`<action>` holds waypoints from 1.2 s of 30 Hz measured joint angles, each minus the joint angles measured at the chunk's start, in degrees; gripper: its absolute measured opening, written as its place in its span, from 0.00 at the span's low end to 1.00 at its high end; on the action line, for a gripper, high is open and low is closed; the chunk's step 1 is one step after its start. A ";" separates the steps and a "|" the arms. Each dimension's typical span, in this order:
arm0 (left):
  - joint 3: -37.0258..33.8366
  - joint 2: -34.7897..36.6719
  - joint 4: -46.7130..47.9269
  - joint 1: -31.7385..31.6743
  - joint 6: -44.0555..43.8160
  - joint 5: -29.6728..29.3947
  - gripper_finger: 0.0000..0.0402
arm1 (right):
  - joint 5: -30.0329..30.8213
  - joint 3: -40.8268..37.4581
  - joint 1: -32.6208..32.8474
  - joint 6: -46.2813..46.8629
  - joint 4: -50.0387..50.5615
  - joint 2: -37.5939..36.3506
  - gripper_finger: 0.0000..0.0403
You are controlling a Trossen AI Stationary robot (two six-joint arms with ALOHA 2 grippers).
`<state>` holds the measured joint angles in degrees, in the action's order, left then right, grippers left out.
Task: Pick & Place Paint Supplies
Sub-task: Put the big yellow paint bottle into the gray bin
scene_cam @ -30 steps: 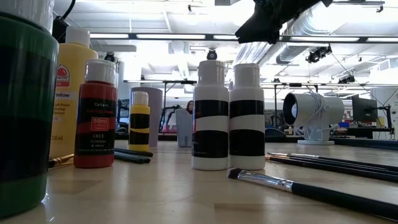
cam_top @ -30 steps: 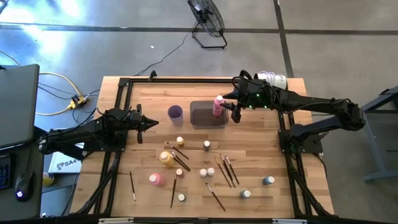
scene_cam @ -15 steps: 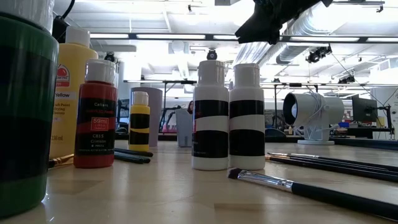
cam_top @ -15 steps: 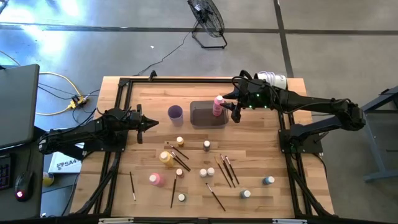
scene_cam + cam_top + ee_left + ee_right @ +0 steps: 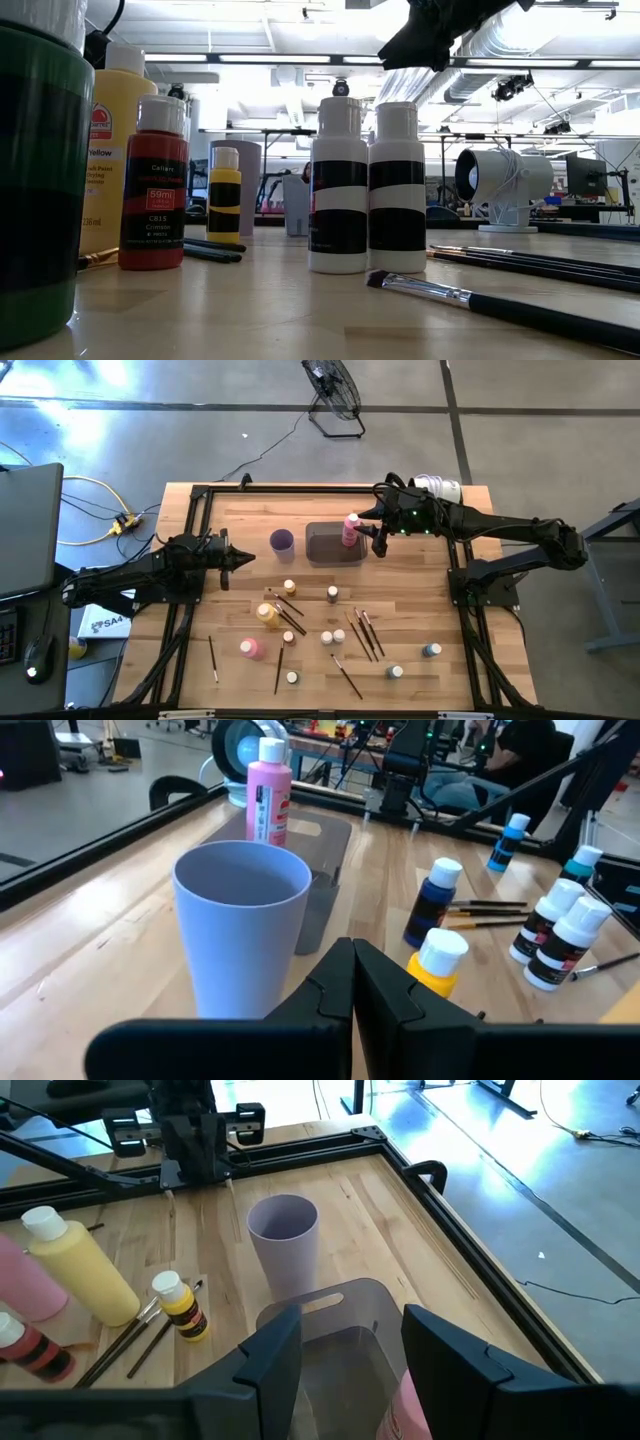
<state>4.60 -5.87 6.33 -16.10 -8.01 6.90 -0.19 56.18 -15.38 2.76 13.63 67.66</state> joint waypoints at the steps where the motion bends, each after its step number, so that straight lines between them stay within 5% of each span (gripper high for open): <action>1: 0.00 0.00 -0.23 -0.02 0.00 0.00 0.00 | 0.00 0.00 0.00 0.00 0.00 0.00 0.41; 12: 0.08 0.00 -9.74 0.00 0.00 1.82 0.00 | -2.13 0.04 0.04 -1.06 6.04 -0.02 0.41; 28: 8.18 -6.84 -4.81 0.03 4.90 0.97 0.00 | -2.34 0.04 8.04 -1.61 9.16 -0.31 0.28; 36: 8.59 -12.31 -10.96 0.03 5.74 13.22 0.00 | 1.24 0.04 9.40 -4.37 9.87 -0.33 0.17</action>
<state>13.19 -18.18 -4.63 -16.08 -2.27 20.11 1.06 56.23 -5.98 -1.61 23.50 67.33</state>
